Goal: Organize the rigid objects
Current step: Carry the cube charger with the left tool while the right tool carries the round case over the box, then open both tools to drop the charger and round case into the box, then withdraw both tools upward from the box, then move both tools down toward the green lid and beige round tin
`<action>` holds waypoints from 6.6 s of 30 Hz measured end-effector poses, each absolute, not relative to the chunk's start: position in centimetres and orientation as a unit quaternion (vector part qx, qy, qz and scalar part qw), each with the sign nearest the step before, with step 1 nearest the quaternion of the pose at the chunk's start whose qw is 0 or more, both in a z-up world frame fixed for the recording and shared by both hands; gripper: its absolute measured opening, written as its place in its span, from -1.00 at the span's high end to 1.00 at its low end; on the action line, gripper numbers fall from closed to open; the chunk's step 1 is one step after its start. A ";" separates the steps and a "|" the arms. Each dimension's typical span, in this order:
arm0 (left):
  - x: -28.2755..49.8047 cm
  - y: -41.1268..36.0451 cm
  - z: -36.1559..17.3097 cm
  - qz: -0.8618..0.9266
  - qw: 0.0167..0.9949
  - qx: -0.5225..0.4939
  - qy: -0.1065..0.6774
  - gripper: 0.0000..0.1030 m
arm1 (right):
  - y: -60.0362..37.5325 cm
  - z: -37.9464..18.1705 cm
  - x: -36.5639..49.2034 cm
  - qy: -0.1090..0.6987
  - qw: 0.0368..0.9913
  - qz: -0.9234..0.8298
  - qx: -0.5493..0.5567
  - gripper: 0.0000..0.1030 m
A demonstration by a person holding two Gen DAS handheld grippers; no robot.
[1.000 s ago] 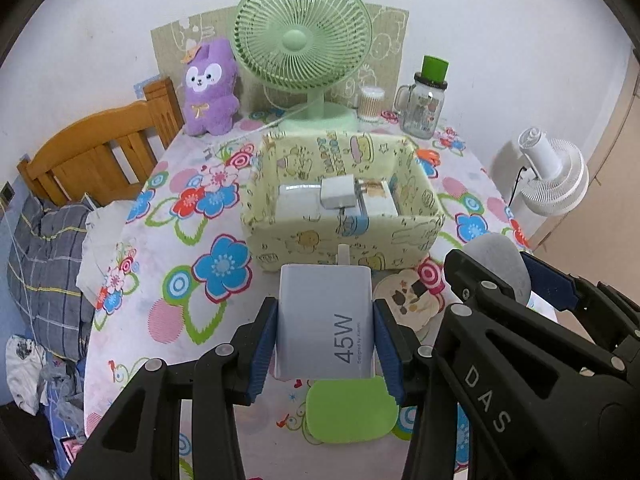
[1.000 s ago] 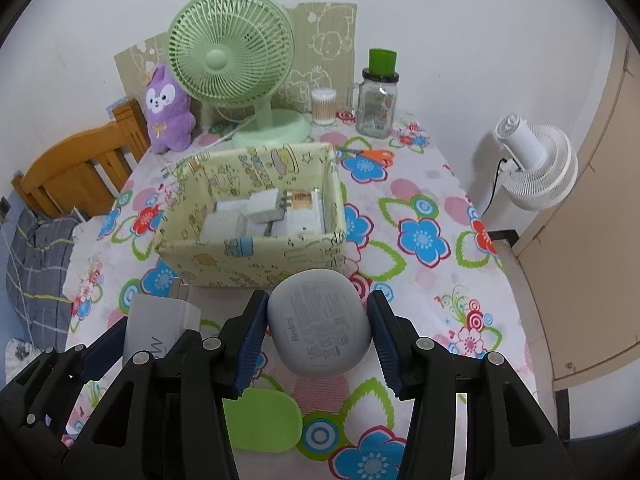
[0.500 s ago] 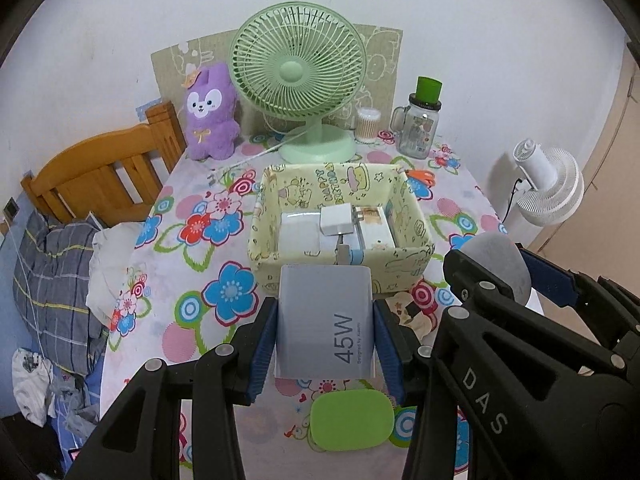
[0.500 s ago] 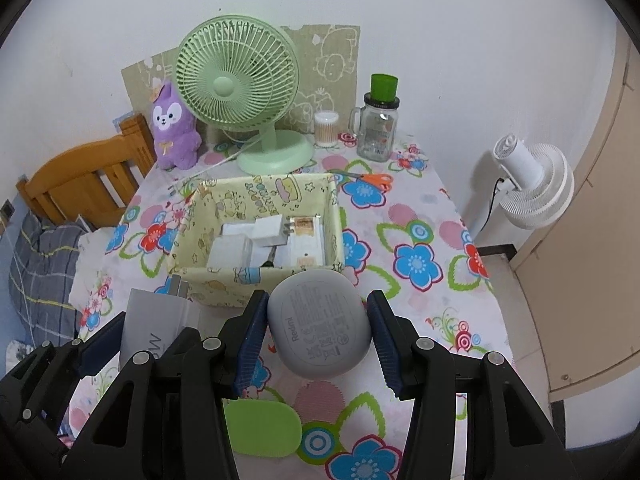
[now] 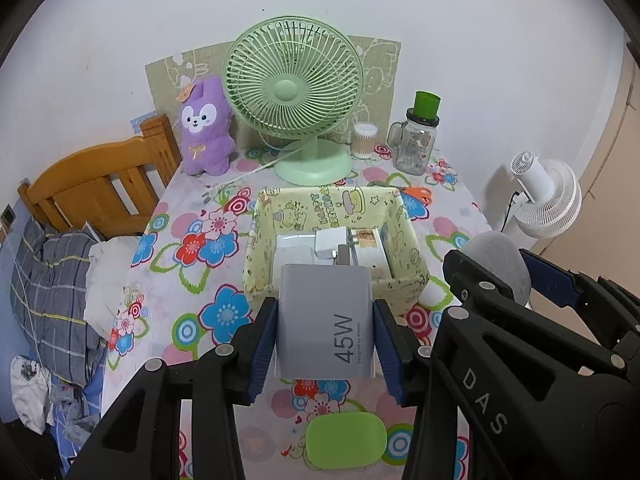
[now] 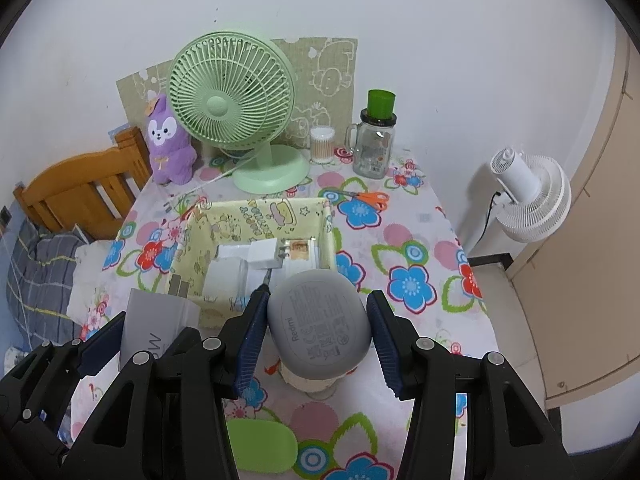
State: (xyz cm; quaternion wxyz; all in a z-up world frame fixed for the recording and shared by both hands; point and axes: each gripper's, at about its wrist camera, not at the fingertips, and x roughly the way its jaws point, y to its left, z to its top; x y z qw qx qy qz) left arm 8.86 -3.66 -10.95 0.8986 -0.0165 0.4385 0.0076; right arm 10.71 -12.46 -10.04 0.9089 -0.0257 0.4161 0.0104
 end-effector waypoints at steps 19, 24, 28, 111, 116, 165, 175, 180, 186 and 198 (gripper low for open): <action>13.9 -3.6 -11.4 0.005 0.895 -0.019 0.446 0.07 | -12.3 -10.3 16.0 0.423 0.906 0.008 -0.028 -0.05; 15.2 -3.8 -11.8 0.003 0.893 -0.020 0.450 0.06 | -12.5 -10.7 17.3 0.426 0.904 0.003 -0.030 -0.05; 16.3 -3.8 -12.3 0.003 0.890 -0.024 0.455 0.07 | -12.5 -11.1 18.5 0.430 0.902 0.005 -0.031 -0.05; 25.8 1.1 -19.8 0.031 0.855 0.008 0.517 -0.79 | -6.8 -20.8 30.0 0.490 0.865 0.111 0.005 -0.84; 25.4 0.4 -19.6 0.017 0.855 0.012 0.518 -0.80 | -7.5 -20.3 29.3 0.489 0.867 0.100 -0.004 -0.85; 14.8 -4.1 -12.8 -0.021 0.880 0.010 0.474 -0.87 | -12.3 -12.4 17.2 0.445 0.894 0.042 -0.030 -0.86; 12.6 -4.2 -11.6 -0.020 0.885 0.009 0.466 -0.87 | -12.3 -11.2 14.9 0.437 0.898 0.045 -0.031 -0.85; 11.7 -4.5 -11.3 -0.019 0.886 0.008 0.464 -0.87 | -12.6 -10.9 13.9 0.438 0.897 0.044 -0.024 -0.84; 10.9 -4.9 -11.6 -0.019 0.886 0.014 0.463 -0.87 | -13.0 -11.0 12.7 0.436 0.899 0.030 -0.022 -0.84; 9.1 -5.4 -13.4 -0.002 0.884 0.016 0.468 -0.87 | -13.6 -13.1 11.2 0.444 0.895 0.028 -0.026 -0.84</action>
